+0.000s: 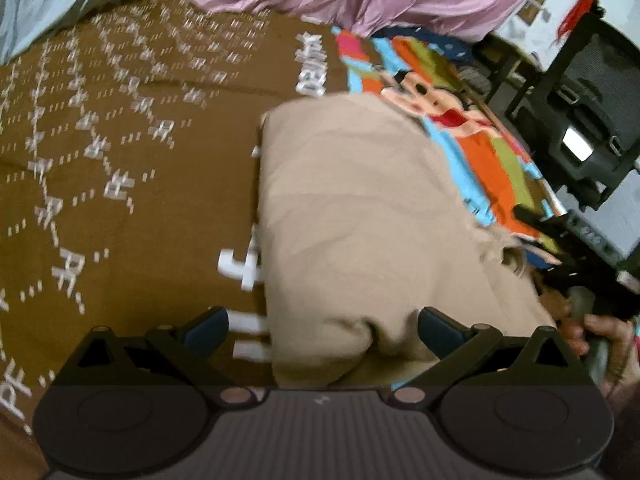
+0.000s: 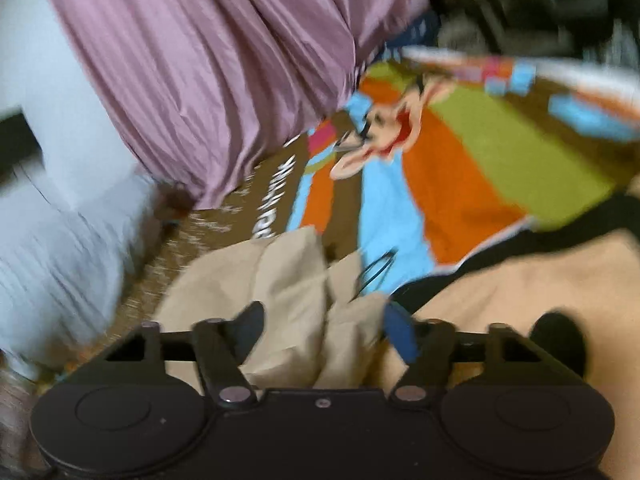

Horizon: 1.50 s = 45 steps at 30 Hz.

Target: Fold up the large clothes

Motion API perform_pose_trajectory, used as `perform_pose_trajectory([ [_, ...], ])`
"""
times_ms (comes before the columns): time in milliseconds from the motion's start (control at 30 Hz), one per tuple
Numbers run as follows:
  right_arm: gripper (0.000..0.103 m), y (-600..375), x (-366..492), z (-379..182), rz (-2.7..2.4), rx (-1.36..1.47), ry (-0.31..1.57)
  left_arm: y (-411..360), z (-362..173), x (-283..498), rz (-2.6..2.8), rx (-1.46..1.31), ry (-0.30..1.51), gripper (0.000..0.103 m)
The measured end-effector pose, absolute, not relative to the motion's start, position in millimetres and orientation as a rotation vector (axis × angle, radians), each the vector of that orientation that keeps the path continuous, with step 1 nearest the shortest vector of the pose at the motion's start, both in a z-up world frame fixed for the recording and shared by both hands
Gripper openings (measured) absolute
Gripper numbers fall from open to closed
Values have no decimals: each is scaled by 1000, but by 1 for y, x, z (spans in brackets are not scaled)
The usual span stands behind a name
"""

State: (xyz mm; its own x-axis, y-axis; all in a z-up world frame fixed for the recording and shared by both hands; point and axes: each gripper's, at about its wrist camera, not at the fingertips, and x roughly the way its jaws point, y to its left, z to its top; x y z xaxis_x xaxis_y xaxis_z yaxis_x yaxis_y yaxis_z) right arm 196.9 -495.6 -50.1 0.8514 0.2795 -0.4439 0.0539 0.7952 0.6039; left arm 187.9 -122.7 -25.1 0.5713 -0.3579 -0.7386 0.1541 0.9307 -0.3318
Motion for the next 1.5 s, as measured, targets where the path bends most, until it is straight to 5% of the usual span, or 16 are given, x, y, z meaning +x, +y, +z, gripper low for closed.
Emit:
perform_pose_trajectory([
  [233, 101, -486, 230, -60, 261, 590, 645, -113, -11, 232, -323, -296, 870, 103],
  [533, 102, -475, 237, -70, 253, 527, 680, -122, -47, 281, -337, -260, 997, 103],
  [1500, 102, -464, 243, -73, 229, 440, 715, -114, -56, 284, -430, -275, 973, 103],
])
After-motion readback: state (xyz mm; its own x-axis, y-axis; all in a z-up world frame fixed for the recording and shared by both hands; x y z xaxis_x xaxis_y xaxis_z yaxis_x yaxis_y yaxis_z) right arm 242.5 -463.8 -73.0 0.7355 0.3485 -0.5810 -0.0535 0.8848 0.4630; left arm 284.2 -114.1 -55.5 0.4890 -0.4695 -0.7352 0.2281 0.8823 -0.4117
